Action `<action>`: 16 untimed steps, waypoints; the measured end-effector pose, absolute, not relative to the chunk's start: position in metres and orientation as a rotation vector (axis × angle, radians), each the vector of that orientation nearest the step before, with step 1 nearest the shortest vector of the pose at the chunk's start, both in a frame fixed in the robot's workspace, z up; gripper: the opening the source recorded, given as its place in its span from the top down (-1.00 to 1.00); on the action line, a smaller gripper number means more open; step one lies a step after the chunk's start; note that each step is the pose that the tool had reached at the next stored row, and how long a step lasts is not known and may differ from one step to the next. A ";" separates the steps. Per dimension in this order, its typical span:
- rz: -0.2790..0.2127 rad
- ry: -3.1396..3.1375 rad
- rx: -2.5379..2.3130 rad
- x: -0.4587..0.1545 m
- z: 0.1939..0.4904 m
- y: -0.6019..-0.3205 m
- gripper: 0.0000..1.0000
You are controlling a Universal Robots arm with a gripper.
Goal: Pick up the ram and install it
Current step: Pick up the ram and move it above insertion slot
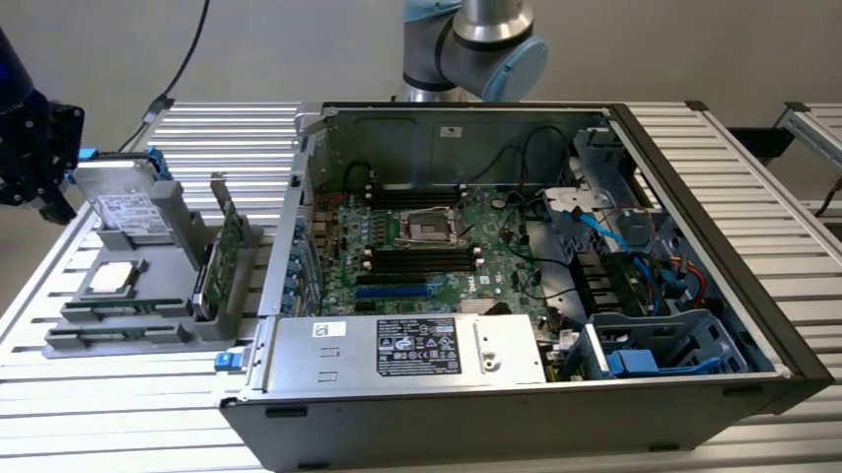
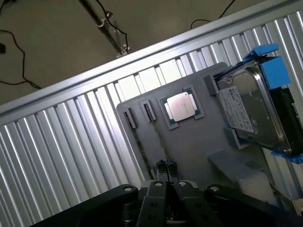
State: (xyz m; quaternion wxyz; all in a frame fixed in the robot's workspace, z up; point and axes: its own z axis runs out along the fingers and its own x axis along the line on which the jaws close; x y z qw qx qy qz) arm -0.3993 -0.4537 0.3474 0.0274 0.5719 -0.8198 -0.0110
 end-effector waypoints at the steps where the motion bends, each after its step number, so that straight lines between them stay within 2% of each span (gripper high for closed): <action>1: -0.033 -2.515 1.789 -0.399 0.347 -0.454 0.80; 16: -0.022 -2.259 2.100 -0.400 0.344 -0.454 0.80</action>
